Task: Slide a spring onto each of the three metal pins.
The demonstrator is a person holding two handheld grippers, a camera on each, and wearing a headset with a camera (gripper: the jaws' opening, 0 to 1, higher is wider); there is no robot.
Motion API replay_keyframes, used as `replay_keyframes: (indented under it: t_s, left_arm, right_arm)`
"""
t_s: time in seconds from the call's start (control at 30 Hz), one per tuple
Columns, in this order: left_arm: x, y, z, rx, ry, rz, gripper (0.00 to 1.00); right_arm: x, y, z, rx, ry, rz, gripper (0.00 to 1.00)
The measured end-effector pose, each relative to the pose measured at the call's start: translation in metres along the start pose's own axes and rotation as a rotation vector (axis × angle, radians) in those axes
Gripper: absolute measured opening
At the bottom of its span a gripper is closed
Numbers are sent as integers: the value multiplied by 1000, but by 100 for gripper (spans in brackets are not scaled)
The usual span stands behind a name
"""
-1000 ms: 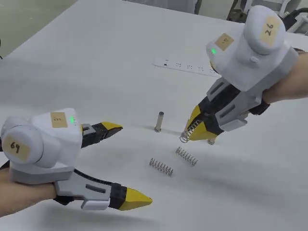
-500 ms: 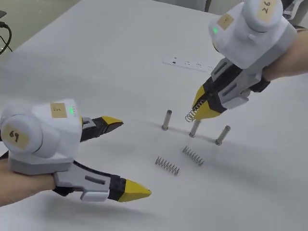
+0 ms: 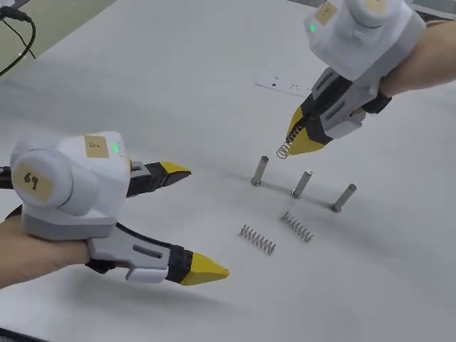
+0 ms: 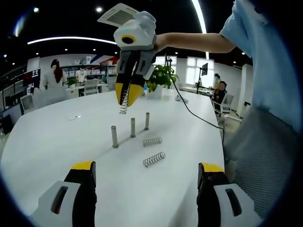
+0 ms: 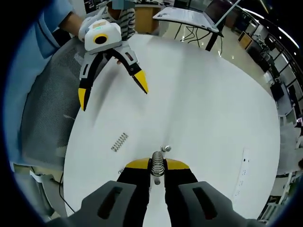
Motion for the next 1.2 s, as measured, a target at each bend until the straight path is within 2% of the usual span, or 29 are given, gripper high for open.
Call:
replay_keyframes:
  t_s: [0.47, 1.2]
  left_arm:
    - [-1, 2, 2, 0, 1, 8, 84]
    - [-2, 3, 2, -5, 3, 18, 82]
  right_arm:
    - [7, -16, -17, 8, 55, 58, 8]
    - [6, -18, -34, 36, 106, 90, 8]
Point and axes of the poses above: the centre of the closed fingertips' face, and the gripper's own axes: z roughly backward along the fingers, y roughly to its left, x roughly out of its top, the point moved 5 cm from there along z, roughly backward along the fingers, and after that the axes turned 4 degrees about y, right-handed, at the moved point
